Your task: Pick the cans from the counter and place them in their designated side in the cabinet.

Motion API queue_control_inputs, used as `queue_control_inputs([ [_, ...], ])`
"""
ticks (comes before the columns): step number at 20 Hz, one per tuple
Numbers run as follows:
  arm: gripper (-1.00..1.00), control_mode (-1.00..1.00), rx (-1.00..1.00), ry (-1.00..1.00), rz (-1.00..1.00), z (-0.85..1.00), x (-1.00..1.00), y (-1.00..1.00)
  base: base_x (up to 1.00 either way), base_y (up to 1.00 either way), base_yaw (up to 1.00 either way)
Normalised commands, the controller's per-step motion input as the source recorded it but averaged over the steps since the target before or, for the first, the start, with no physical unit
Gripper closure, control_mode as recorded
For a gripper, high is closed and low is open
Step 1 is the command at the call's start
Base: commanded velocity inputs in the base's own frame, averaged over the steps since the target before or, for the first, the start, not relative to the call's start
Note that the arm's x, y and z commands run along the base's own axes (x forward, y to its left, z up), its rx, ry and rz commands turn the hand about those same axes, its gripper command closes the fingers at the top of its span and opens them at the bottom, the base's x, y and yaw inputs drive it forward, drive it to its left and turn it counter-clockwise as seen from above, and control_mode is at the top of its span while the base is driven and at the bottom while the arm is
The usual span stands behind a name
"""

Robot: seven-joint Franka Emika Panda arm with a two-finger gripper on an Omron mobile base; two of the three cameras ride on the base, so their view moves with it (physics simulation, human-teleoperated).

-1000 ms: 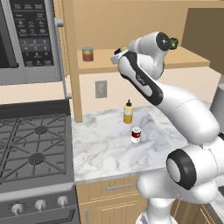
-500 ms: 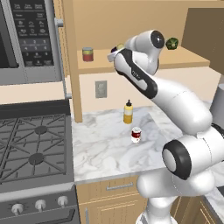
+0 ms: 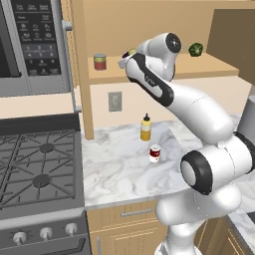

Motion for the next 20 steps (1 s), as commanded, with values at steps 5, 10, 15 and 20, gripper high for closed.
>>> queue_control_inputs([
  [5, 1.0, -1.0, 0.0, 0.0, 0.01, -0.08, 0.22, 0.08, 0.0, 0.0, 0.0],
  [10, 1.0, -1.0, 0.0, 0.0, 0.02, -0.09, 0.24, 0.07, 0.0, 0.0, 0.0],
  [15, 1.0, -1.0, 0.0, 0.01, 0.02, -0.09, 0.26, 0.07, 0.0, 0.0, 0.0],
  [20, 1.0, -1.0, 0.0, 0.05, 0.01, -0.1, 0.22, 0.01, 0.0, 0.0, 0.0],
])
